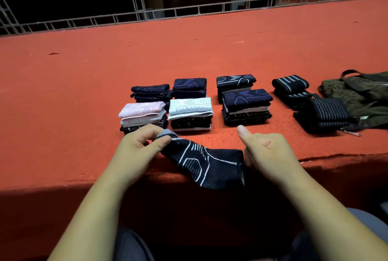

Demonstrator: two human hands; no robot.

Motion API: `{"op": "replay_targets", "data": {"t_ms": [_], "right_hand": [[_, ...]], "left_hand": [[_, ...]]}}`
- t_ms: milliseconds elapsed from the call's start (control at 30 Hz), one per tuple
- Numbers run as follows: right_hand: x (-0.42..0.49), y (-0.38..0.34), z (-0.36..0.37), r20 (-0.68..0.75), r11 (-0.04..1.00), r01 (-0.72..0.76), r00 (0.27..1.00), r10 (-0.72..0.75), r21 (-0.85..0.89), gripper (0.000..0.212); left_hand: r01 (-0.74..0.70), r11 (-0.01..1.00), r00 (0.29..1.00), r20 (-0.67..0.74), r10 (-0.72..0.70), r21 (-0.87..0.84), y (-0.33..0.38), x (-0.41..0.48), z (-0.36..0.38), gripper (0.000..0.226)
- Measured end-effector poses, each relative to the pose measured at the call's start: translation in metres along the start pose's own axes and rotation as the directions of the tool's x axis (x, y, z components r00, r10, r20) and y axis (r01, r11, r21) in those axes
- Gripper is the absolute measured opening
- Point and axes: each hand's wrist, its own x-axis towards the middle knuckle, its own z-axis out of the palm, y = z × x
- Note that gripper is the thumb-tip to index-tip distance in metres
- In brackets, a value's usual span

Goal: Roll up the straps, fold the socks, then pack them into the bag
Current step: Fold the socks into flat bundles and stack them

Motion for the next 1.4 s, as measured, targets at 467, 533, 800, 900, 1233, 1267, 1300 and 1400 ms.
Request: {"op": "replay_targets", "data": {"t_ms": [467,533,800,900,1233,1267,1300,1400], "right_hand": [[0.008,-0.008,0.026,0.346,0.871,0.167,0.938,0.004,-0.461,0.015],[0.006,-0.010,0.028,0.318,0.892,0.165,0.948,-0.025,-0.421,0.008],[-0.010,-0.022,0.029,0.330,0.907,0.316,0.918,-0.219,-0.279,0.025],[-0.014,-0.014,0.030,0.420,0.927,0.288,0.892,-0.168,-0.241,0.029],[-0.012,-0.008,0.033,0.438,0.941,0.291,0.879,-0.190,-0.174,0.027],[-0.011,-0.009,0.036,0.387,0.947,0.271,0.903,-0.187,-0.174,0.027],[-0.011,-0.009,0.039,0.361,0.950,0.256,0.916,-0.178,-0.179,0.026],[-0.013,-0.010,0.049,0.415,0.949,0.250,0.897,-0.153,-0.190,0.024]], "left_hand": [[0.027,0.995,0.977,0.212,-0.006,-0.097,-0.003,-0.016,-0.020,0.033],[0.040,0.991,0.972,0.236,-0.009,-0.130,0.003,-0.019,-0.021,0.058],[-0.190,0.876,0.956,0.288,0.062,0.443,0.016,-0.015,-0.005,0.021],[-0.177,0.767,0.953,0.303,-0.023,0.617,0.017,-0.014,-0.008,0.038],[0.006,0.950,0.996,0.079,-0.032,0.311,0.031,-0.015,0.004,0.010],[0.006,0.968,0.997,0.075,-0.026,0.250,0.035,-0.015,0.006,0.009],[0.008,0.981,0.997,0.071,-0.022,0.192,0.039,-0.016,0.009,0.009],[0.023,0.998,0.999,0.040,-0.025,0.052,0.046,-0.019,0.018,0.007]]}}
